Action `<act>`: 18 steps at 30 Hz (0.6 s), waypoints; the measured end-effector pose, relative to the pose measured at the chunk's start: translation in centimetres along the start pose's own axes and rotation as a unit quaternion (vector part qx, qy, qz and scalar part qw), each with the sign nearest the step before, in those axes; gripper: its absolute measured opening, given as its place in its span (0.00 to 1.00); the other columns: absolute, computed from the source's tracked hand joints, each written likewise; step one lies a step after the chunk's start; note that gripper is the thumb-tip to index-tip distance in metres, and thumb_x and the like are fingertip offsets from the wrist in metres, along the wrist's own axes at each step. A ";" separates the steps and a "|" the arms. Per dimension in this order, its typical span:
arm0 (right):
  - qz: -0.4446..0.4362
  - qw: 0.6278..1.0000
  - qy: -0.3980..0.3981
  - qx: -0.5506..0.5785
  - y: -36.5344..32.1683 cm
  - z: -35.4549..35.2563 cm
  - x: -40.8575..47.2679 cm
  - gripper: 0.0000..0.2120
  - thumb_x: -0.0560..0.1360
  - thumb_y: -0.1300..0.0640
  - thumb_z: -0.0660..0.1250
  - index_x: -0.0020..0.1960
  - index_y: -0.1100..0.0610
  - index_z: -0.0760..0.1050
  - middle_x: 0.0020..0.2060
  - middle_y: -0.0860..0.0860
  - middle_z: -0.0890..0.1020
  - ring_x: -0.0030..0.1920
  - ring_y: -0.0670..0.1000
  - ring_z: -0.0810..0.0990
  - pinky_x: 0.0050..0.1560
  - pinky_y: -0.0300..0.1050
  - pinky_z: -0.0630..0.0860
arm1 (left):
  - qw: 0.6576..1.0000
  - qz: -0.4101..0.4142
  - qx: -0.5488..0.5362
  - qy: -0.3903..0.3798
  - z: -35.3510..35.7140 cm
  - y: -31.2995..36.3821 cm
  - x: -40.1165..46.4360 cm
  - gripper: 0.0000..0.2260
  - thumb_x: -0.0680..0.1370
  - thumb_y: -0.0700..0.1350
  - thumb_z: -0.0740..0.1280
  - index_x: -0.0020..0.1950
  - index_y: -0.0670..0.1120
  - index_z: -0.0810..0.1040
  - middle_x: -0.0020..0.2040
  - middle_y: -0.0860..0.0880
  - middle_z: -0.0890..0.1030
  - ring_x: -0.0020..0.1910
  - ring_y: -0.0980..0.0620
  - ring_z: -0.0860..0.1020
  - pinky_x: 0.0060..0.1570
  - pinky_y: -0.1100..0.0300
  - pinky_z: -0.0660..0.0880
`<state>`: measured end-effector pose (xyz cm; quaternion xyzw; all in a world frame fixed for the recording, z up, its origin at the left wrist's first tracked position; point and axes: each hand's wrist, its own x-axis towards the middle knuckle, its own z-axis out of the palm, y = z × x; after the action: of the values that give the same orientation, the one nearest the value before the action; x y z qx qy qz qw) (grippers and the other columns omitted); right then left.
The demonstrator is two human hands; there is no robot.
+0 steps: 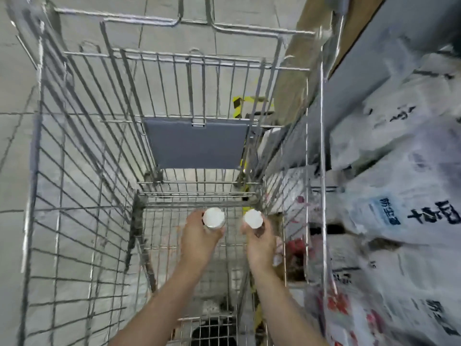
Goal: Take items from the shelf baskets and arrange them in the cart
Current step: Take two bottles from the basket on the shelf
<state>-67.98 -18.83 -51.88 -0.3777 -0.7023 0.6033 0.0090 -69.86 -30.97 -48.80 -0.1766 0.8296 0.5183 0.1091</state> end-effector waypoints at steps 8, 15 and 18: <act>-0.030 0.997 0.064 -0.010 3.9 4.5 8.1 0.21 0.73 0.72 0.68 0.65 0.65 0.72 0.57 0.57 0.77 0.56 0.50 0.74 0.52 0.27 0.72 | 0.998 0.017 0.050 -0.017 6.3 -4.9 7.2 0.19 0.72 0.41 0.74 0.61 0.49 0.75 0.56 0.49 0.76 0.55 0.49 0.75 0.50 0.58 0.72; -0.001 0.995 0.099 -0.018 6.0 6.0 10.5 0.19 0.77 0.60 0.68 0.67 0.58 0.71 0.58 0.55 0.80 0.59 0.53 0.77 0.59 0.42 0.71 | 0.998 0.005 0.044 -0.034 9.4 -5.8 10.4 0.21 0.73 0.43 0.72 0.65 0.48 0.73 0.57 0.48 0.79 0.51 0.53 0.74 0.44 0.64 0.66; -0.003 0.989 0.144 -0.032 5.9 7.0 10.9 0.21 0.76 0.56 0.69 0.66 0.58 0.72 0.59 0.54 0.80 0.60 0.53 0.77 0.58 0.45 0.73 | 0.998 0.020 0.037 -0.050 10.4 -6.0 11.2 0.20 0.74 0.42 0.72 0.65 0.48 0.73 0.58 0.50 0.78 0.54 0.53 0.75 0.47 0.62 0.70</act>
<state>-75.95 -18.88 -63.68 -0.4589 -0.7137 0.5197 0.0993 -77.69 -26.04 -62.36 -0.1298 0.8452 0.4974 0.1461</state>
